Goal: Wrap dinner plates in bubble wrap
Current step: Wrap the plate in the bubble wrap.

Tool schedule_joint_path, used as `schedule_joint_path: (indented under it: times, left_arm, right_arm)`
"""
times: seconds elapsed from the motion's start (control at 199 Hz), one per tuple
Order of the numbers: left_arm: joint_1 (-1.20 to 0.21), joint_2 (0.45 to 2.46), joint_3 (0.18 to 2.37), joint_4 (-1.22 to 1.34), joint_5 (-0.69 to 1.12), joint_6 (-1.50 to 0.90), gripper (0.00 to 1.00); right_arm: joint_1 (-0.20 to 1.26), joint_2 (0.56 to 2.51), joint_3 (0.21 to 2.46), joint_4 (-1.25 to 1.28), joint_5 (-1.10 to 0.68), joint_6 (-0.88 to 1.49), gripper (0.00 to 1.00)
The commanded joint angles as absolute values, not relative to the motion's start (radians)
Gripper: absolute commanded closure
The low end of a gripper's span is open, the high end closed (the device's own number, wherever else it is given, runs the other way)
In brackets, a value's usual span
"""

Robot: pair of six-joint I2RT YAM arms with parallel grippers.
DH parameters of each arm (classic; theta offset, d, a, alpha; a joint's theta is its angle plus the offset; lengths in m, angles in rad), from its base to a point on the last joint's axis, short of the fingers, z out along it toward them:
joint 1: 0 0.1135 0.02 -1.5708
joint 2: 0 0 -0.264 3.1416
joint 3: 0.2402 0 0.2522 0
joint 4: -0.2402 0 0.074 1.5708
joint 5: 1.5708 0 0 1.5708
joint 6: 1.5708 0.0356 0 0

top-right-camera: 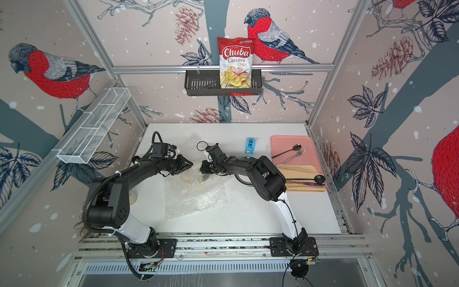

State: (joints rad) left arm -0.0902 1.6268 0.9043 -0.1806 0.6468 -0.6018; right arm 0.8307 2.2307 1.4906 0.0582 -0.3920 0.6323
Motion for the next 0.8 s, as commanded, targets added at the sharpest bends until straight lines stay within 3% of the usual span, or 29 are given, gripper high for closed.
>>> schedule_joint_path:
  times: [0.0,0.392,0.799]
  left_arm:
    - [-0.115,1.657,0.871,-0.137,0.660,-0.624,0.83]
    - [-0.121,1.705,0.770,-0.138,0.588,-0.568,0.88]
    - [-0.122,1.724,0.746,-0.088,0.582,-0.567,0.89]
  right_arm:
    - [0.831,2.208,1.477,0.056,-0.409,0.646,0.91]
    - [0.765,2.106,1.424,0.268,-0.571,0.784,0.86]
    - [0.569,2.017,1.475,0.152,-0.445,0.649,0.83]
